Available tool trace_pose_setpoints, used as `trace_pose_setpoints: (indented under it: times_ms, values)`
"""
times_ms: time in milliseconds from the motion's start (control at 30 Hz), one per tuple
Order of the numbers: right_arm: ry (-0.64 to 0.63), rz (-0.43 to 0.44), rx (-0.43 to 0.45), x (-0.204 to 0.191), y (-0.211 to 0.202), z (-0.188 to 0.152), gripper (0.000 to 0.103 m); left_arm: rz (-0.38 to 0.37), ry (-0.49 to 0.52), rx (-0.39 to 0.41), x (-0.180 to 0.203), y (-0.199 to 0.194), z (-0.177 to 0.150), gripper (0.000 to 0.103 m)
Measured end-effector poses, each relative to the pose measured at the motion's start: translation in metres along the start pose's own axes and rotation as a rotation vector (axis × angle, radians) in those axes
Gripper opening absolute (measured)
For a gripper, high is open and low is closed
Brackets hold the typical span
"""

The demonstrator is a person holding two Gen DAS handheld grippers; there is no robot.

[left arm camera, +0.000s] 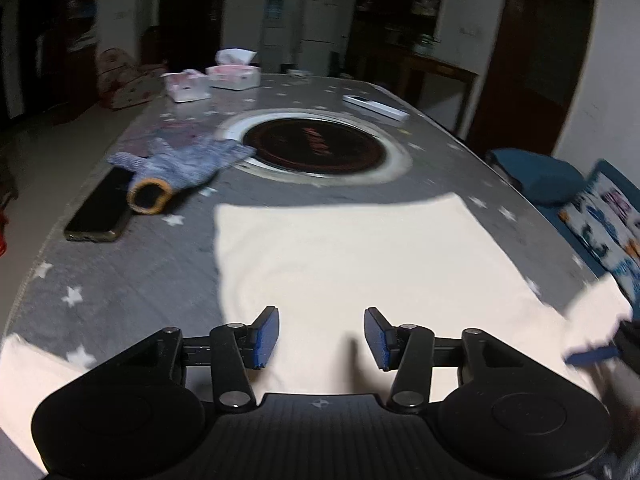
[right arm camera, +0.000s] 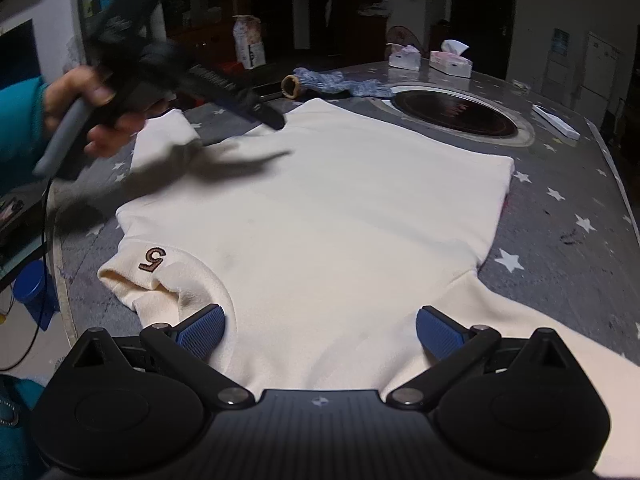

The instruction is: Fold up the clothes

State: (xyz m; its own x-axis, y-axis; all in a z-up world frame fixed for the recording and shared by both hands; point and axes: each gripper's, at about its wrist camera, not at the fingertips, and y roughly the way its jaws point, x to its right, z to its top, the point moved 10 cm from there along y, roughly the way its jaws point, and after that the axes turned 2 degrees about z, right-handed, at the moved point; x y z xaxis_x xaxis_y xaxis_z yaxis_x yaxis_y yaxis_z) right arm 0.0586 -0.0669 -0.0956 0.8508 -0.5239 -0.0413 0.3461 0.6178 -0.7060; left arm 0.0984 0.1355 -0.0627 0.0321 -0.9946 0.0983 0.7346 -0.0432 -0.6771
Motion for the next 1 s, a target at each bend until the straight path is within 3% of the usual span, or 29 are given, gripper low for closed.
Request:
trace_pose_setpoints:
  times_ms: [300, 567, 800, 1000]
  values:
    - [0.026, -0.029, 0.014, 0.000, -0.010, -0.004, 0.103, -0.034, 0.143, 0.002, 0.053, -0.021, -0.049, 0.060]
    - [-0.012, -0.059, 0.022, -0.008, -0.018, -0.009, 0.103, -0.041, 0.340, 0.053, 0.089, -0.044, -0.077, 0.062]
    - [-0.024, -0.071, 0.042, -0.014, -0.018, 0.000, 0.103, -0.067, 0.405, 0.059, 0.099, -0.057, -0.096, 0.062]
    - [-0.031, -0.068, 0.022, -0.020, -0.014, -0.003, 0.103, -0.081, 0.395, 0.049, 0.098, -0.061, -0.105, 0.062]
